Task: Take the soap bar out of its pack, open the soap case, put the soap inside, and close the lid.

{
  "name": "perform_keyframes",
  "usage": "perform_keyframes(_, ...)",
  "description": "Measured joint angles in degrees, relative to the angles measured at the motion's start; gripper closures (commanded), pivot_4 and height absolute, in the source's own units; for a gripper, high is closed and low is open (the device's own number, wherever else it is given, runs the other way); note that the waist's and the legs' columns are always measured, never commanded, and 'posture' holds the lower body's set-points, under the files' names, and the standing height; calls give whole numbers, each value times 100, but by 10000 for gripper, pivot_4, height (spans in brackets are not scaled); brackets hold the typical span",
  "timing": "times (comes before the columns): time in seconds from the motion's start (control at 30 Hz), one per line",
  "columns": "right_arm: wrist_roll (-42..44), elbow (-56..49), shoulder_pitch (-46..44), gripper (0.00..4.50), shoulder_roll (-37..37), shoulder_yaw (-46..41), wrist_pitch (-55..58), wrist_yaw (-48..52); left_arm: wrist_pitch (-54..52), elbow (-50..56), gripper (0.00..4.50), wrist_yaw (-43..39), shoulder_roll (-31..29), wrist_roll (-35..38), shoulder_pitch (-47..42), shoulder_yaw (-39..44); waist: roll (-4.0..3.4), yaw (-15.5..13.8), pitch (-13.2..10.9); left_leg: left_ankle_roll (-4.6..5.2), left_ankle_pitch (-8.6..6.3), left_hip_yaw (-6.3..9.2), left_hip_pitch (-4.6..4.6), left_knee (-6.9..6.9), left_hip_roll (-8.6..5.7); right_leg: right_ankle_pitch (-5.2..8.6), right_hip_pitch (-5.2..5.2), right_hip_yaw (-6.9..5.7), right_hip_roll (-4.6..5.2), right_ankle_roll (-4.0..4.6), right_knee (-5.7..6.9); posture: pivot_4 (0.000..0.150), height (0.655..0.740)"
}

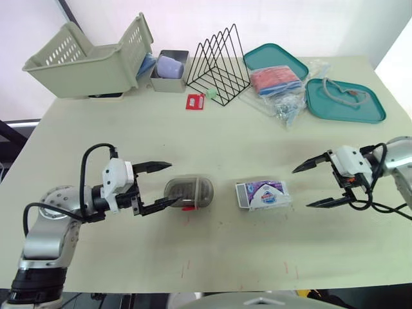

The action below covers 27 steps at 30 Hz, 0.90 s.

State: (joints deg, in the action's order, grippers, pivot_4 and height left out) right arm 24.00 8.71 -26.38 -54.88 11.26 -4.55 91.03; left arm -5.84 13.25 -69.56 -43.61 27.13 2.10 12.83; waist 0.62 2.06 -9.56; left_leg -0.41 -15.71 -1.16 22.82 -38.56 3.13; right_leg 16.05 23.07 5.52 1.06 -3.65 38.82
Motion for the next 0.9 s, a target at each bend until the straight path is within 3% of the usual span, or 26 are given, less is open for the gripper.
perform_keyframes(0.53,-913,477,-1,628,1055,107,-608,-174,121,534,0,176,4,-40,504,-155,0,14,0,0,0,1,-1,0,1,0,0,0,-2,0,1,1500,7400)
perform_keyframes(0.87,-1059,650,-113,628,1224,136,-625,-208,121,639,0,318,5,-98,553,-215,0,15,0,0,0,0,-1,0,1,0,0,0,-2,1,2,1500,7400)
perform_keyframes(0.9,-1059,652,-137,5656,1225,136,-625,-199,121,639,0,323,4,-100,553,-215,0,15,0,0,0,1,-1,0,1,0,0,0,-3,1,2,1500,7400)
